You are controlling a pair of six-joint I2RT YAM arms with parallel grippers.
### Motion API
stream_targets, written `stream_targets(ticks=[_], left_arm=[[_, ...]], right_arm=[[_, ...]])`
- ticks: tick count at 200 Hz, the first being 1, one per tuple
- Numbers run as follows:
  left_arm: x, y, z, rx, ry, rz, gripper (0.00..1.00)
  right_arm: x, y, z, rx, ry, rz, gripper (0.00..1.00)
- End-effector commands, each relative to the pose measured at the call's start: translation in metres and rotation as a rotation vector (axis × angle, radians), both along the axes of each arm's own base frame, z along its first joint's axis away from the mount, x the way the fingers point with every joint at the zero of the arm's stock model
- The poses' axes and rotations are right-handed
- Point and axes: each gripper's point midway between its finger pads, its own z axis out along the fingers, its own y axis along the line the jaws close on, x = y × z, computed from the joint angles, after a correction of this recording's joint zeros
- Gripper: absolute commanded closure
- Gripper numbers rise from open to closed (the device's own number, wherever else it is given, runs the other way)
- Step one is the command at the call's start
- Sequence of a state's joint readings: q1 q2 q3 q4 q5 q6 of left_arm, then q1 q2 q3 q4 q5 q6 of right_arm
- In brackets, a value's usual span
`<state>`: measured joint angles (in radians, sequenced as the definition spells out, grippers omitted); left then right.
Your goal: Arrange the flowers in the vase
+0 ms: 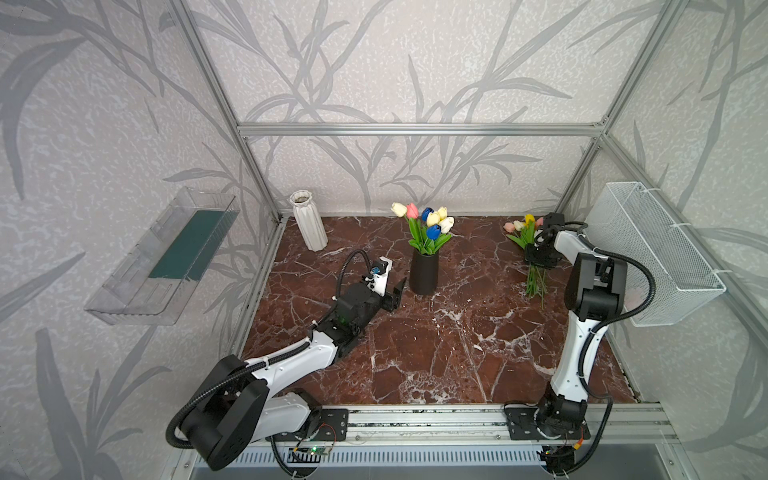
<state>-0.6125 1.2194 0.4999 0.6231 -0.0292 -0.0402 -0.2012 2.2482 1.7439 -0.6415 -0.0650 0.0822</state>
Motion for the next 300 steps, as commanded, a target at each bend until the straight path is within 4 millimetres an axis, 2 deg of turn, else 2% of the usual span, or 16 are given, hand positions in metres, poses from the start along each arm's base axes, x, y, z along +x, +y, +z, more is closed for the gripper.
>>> stream_targets(ticks=[1, 37, 74, 90, 103, 117, 137, 147, 155, 177, 224, 251, 300], left_arm=[[-0.002, 0.007, 0.004, 0.018, -0.013, 0.019, 0.29], [-0.003, 0.008, 0.005, 0.018, -0.017, 0.018, 0.29], [-0.002, 0.006, 0.004, 0.005, -0.011, 0.014, 0.29], [-0.002, 0.006, 0.004, 0.0, -0.009, 0.014, 0.29], [-0.002, 0.006, 0.005, -0.001, -0.011, 0.015, 0.29], [-0.002, 0.006, 0.008, -0.002, -0.015, 0.014, 0.29], [-0.002, 0.006, 0.008, -0.001, -0.016, 0.016, 0.29], [-0.001, 0.005, 0.008, 0.004, -0.015, 0.016, 0.29], [-0.001, 0.005, 0.008, 0.004, -0.016, 0.016, 0.29], [0.0, 0.004, 0.011, 0.002, -0.024, 0.015, 0.29], [0.002, 0.002, 0.012, 0.009, -0.026, 0.009, 0.29], [0.003, 0.002, 0.012, 0.011, -0.025, 0.01, 0.29], [0.004, 0.003, 0.009, 0.016, -0.019, 0.016, 0.29]], right_arm=[[-0.009, 0.033, 0.007, 0.038, 0.015, 0.072, 0.57], [-0.011, 0.088, 0.014, -0.011, -0.004, 0.224, 0.65], [-0.017, 0.148, 0.023, -0.033, -0.033, 0.403, 0.66], [-0.021, 0.162, 0.027, -0.045, -0.038, 0.436, 0.65], [-0.025, 0.167, 0.032, -0.043, -0.041, 0.437, 0.62], [-0.027, 0.161, 0.039, -0.057, -0.056, 0.39, 0.53], [-0.03, 0.159, 0.051, -0.029, -0.085, 0.355, 0.51], [-0.031, 0.162, 0.056, 0.0, -0.097, 0.354, 0.55], [-0.032, 0.164, 0.06, 0.019, -0.11, 0.353, 0.63], [-0.031, 0.163, 0.057, 0.041, -0.117, 0.341, 0.75], [-0.021, 0.176, 0.043, 0.082, -0.101, 0.37, 0.68], [-0.013, 0.184, 0.035, 0.076, -0.087, 0.385, 0.68], [0.0, 0.19, 0.025, 0.081, -0.073, 0.393, 0.78]])
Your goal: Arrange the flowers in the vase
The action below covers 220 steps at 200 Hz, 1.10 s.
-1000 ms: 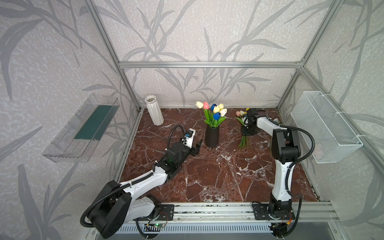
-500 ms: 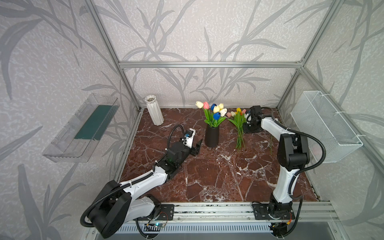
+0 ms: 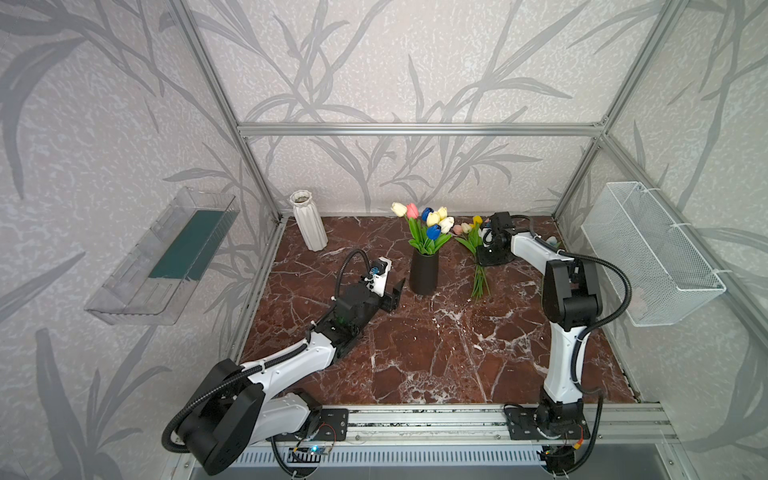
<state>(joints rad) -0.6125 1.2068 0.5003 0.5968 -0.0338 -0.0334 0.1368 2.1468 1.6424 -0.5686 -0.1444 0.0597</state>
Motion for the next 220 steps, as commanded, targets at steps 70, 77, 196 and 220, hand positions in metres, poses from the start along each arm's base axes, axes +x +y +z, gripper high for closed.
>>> stream_targets(ticks=[70, 77, 196, 220], left_arm=[[0.007, 0.0, 0.008, 0.006, -0.025, 0.018, 0.29], [0.008, 0.0, 0.009, 0.005, -0.028, 0.019, 0.29], [0.008, 0.0, 0.02, -0.013, -0.048, 0.018, 0.29], [0.01, -0.003, 0.018, -0.01, -0.039, 0.011, 0.29]], right_arm=[[0.009, 0.004, 0.006, -0.003, 0.006, 0.017, 0.92], [0.009, 0.005, 0.009, -0.001, 0.0, 0.021, 0.94], [-0.009, 0.011, 0.115, 0.053, -0.26, -0.013, 0.89], [-0.001, 0.004, 0.086, -0.018, -0.174, -0.013, 0.69]])
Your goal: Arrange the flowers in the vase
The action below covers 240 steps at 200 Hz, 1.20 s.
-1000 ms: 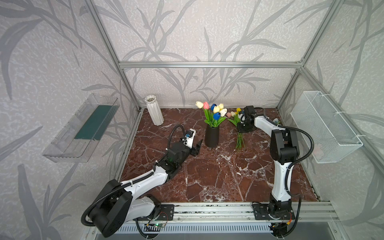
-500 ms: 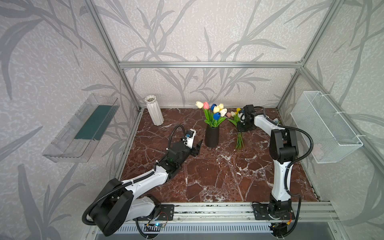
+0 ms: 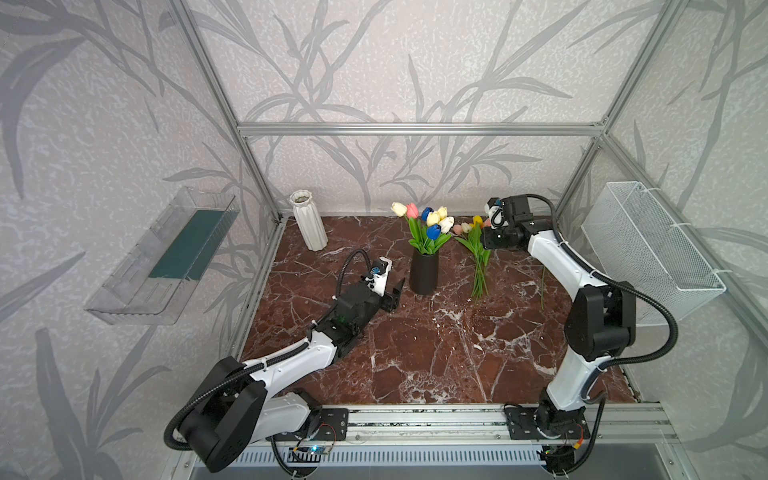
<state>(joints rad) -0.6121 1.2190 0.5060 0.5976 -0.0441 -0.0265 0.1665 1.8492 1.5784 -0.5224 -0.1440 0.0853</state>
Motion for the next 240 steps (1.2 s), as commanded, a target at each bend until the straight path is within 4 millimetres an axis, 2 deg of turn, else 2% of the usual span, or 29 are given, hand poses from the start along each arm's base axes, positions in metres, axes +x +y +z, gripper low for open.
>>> stream_targets(ticks=[1, 44, 85, 106, 125, 149, 159, 169, 180, 197, 220, 240], left_arm=[[0.007, -0.004, 0.019, -0.021, -0.038, 0.0, 0.29], [0.008, -0.003, 0.018, -0.021, -0.031, 0.005, 0.29], [0.008, -0.003, 0.016, -0.019, -0.028, 0.009, 0.29], [0.009, -0.003, 0.016, -0.02, -0.028, 0.011, 0.29], [0.01, -0.005, 0.016, -0.018, -0.028, 0.006, 0.29], [0.01, -0.005, 0.017, -0.018, -0.032, 0.004, 0.29], [0.011, -0.005, 0.017, -0.016, -0.033, 0.006, 0.29], [0.011, -0.005, 0.017, -0.016, -0.033, 0.009, 0.29], [0.011, -0.004, 0.017, -0.015, -0.033, 0.01, 0.29], [0.011, -0.005, 0.017, -0.016, -0.034, 0.007, 0.29], [0.01, -0.004, 0.018, -0.016, -0.036, 0.007, 0.29], [0.009, -0.002, 0.018, -0.014, -0.037, 0.014, 0.29]], right_arm=[[0.006, -0.01, -0.043, -0.071, 0.103, -0.028, 0.69], [0.015, -0.01, -0.097, -0.114, 0.264, -0.021, 0.66], [0.017, -0.012, -0.12, -0.133, 0.301, -0.029, 0.67], [0.016, -0.012, -0.129, -0.137, 0.315, -0.023, 0.74], [0.016, -0.012, -0.133, -0.14, 0.324, -0.021, 0.83], [0.016, -0.013, -0.135, -0.144, 0.324, -0.021, 0.88], [0.018, -0.012, -0.134, -0.142, 0.319, -0.018, 0.88], [0.018, -0.012, -0.134, -0.143, 0.322, -0.018, 0.8], [0.018, -0.012, -0.135, -0.141, 0.326, -0.018, 0.78], [0.019, -0.011, -0.138, -0.139, 0.33, -0.017, 0.79], [0.018, -0.011, -0.14, -0.14, 0.337, -0.016, 0.89], [0.018, -0.01, -0.135, -0.133, 0.325, -0.014, 0.93]])
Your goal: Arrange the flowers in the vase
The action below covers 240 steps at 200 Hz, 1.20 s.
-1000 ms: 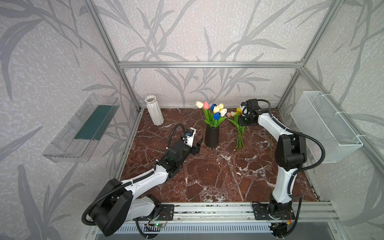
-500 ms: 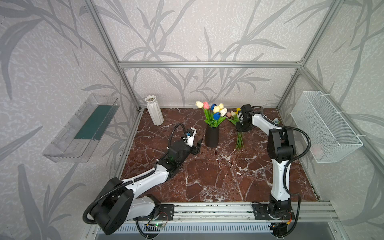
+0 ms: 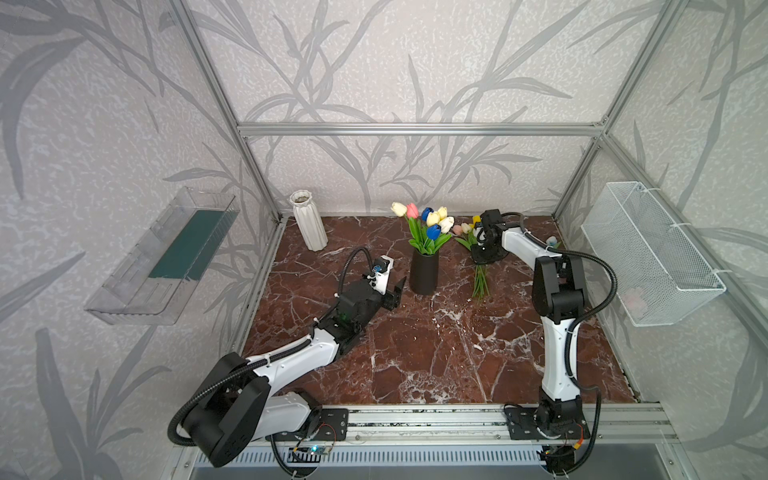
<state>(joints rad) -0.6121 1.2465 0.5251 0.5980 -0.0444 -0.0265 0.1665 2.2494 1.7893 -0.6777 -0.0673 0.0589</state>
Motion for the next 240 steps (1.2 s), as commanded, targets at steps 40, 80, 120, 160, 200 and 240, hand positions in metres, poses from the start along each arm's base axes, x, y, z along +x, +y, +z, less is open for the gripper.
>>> stream_targets(ticks=[40, 80, 120, 160, 200, 240], left_arm=[[0.004, 0.002, 0.017, -0.02, -0.043, 0.018, 0.29], [0.003, 0.003, 0.017, -0.024, -0.046, 0.021, 0.29], [0.002, 0.004, 0.02, -0.026, -0.053, 0.021, 0.29], [-0.002, 0.007, 0.029, -0.048, -0.074, 0.026, 0.29], [-0.001, 0.007, 0.038, -0.056, -0.087, 0.025, 0.28], [0.004, 0.002, 0.037, -0.061, -0.088, 0.014, 0.28]], right_arm=[[0.0, -0.001, 0.031, 0.0, -0.045, 0.006, 0.98], [-0.004, -0.001, 0.061, 0.011, -0.098, 0.005, 1.0], [-0.013, 0.005, 0.088, 0.054, -0.146, 0.014, 1.0], [-0.026, 0.028, 0.181, 0.253, -0.454, 0.052, 1.0], [-0.061, 0.038, 0.295, 0.6, -0.951, 0.078, 1.0], [-0.08, 0.058, 0.345, 0.927, -1.15, 0.174, 1.0]])
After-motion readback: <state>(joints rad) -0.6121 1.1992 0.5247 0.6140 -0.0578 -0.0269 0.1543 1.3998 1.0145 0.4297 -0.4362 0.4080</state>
